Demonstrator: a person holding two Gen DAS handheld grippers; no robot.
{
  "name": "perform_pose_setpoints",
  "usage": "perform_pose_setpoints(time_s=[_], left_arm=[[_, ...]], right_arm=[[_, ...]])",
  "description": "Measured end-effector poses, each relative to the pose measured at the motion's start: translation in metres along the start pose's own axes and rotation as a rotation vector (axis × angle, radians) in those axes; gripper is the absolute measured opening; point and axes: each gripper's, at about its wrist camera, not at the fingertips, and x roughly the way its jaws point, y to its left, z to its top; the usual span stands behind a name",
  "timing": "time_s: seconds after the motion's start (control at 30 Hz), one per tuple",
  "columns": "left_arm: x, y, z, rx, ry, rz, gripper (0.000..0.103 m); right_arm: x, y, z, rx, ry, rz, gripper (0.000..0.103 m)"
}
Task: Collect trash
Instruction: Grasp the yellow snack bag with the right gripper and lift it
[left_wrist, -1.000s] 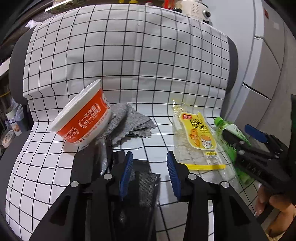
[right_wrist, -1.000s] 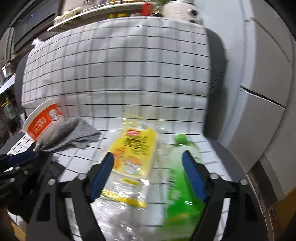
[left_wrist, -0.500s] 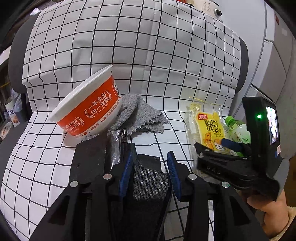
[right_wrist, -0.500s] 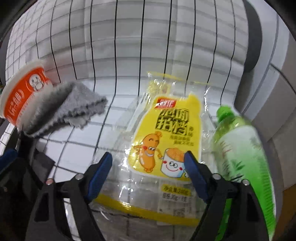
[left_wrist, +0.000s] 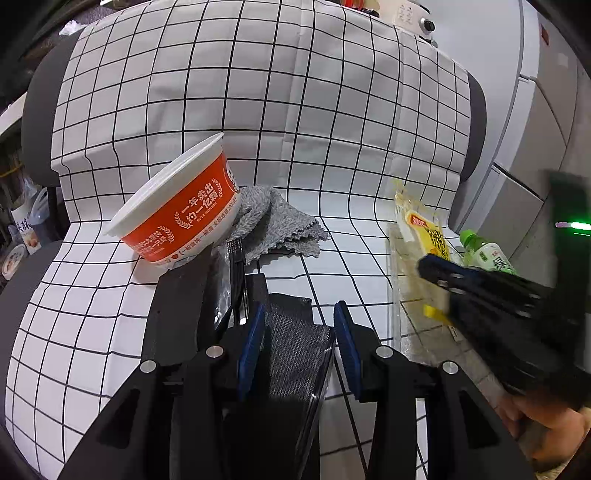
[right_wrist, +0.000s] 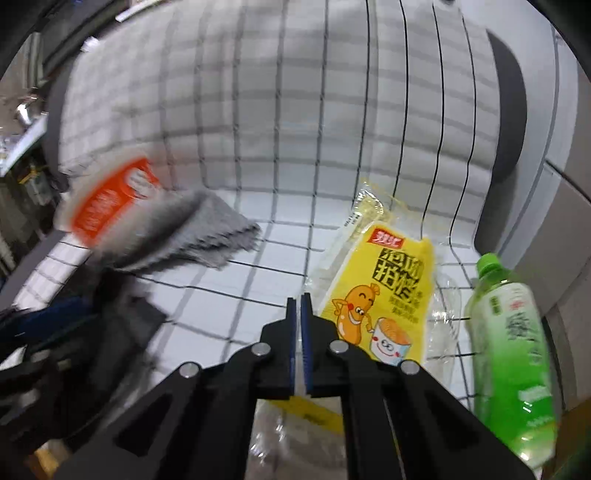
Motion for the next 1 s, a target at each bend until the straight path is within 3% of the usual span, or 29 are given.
perform_pose_setpoints(time_s=[0.3, 0.43, 0.53, 0.57, 0.6, 0.63, 0.67, 0.83, 1.0], left_arm=[[-0.016, -0.011, -0.013, 0.023, 0.003, -0.015, 0.041], [-0.022, -0.012, -0.018, 0.019, 0.005, -0.003, 0.041], [-0.032, -0.003, -0.017, -0.006, -0.012, 0.02, 0.041], [-0.036, 0.0, -0.016, -0.009, -0.022, 0.029, 0.041], [-0.041, 0.003, -0.015, -0.012, -0.033, 0.038, 0.041], [-0.044, 0.005, -0.014, -0.017, -0.04, 0.041, 0.041], [-0.047, 0.007, -0.013, -0.024, -0.046, 0.042, 0.041], [-0.05, 0.014, -0.012, -0.044, -0.049, 0.045, 0.041], [-0.044, 0.016, -0.012, -0.051, -0.038, 0.035, 0.041]], right_arm=[[-0.09, 0.016, -0.036, -0.085, -0.093, 0.105, 0.001], [-0.086, 0.025, -0.055, -0.11, 0.014, 0.197, 0.001], [-0.085, 0.036, -0.068, -0.176, 0.019, 0.171, 0.003], [-0.088, 0.035, -0.068, -0.177, -0.002, 0.173, 0.007], [-0.091, 0.034, -0.067, -0.171, -0.029, 0.165, 0.028], [-0.093, 0.033, -0.066, -0.166, -0.051, 0.155, 0.055], [-0.091, 0.032, -0.064, -0.164, -0.071, 0.147, 0.061], [-0.058, 0.033, -0.044, -0.173, -0.061, 0.057, 0.061], [-0.008, 0.04, -0.028, -0.173, 0.043, -0.022, 0.061]])
